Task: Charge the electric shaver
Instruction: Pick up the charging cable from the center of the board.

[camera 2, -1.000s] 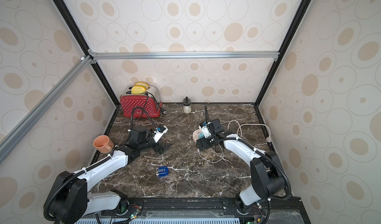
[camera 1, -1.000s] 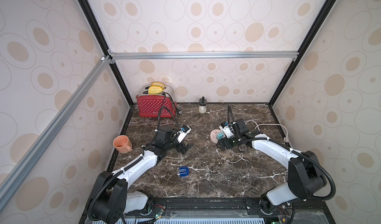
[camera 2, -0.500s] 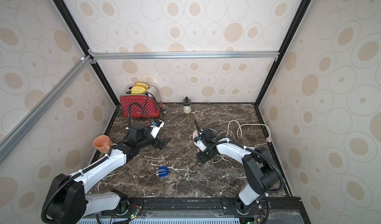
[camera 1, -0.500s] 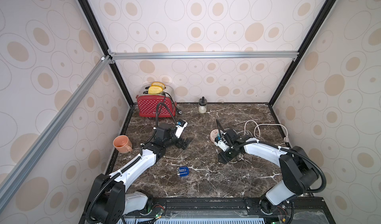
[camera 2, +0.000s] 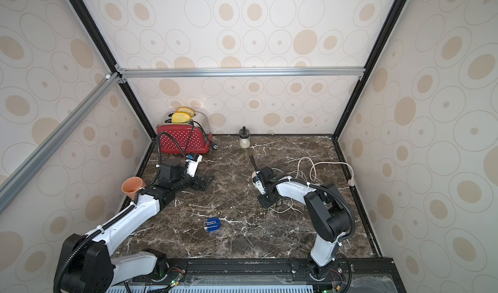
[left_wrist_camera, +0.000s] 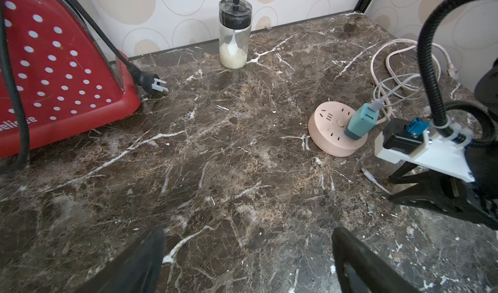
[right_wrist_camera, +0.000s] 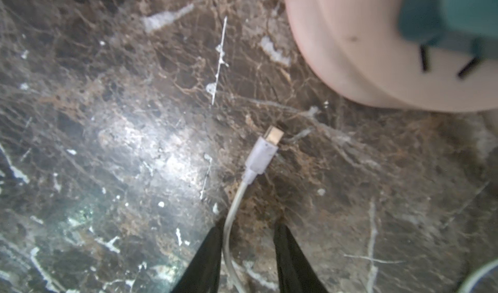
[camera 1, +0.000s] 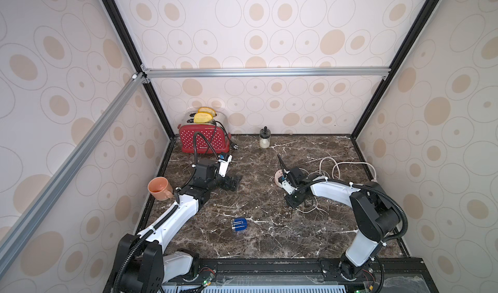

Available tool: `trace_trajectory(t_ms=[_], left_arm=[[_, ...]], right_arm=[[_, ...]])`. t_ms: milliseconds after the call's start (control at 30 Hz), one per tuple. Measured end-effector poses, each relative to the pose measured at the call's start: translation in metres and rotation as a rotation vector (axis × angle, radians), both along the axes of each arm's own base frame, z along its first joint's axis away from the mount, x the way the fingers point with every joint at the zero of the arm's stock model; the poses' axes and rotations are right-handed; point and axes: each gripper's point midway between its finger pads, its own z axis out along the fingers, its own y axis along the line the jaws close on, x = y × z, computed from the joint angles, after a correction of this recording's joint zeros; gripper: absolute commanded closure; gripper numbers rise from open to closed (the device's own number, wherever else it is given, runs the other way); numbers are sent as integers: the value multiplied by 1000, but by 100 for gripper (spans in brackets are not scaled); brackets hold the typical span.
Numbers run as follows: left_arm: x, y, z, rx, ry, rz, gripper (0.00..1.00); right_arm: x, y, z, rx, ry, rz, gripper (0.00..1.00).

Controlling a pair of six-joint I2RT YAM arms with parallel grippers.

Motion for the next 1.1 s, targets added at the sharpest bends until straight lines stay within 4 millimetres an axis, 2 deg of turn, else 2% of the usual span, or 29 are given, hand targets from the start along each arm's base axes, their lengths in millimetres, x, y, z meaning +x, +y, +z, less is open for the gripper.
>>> trace_trajectory(t_ms=[200,367,500,633,800,967,1100], left_arm=[[0,-3,-3,-4,45,-10,18],[-7,-12,-12,-27,92,-64,30],[-11,-23,-14,-49,113,-132,25],[-18,-37,-18,-78,133,-234,23],[-30,-56,-24,-98,136,-386,14],[-47,-88,-16,-147,72,-595,12],[-56,-110,-14,-168,39,-747,12]], right_arm=[[3,2,0,-1,-3,13,100],[0,8,1,30,14,30,100],[-12,17,6,117,59,61,100],[-19,27,31,244,80,103,100],[-32,43,60,391,116,207,100],[-56,59,85,535,194,337,100],[-63,70,109,617,223,423,100]])
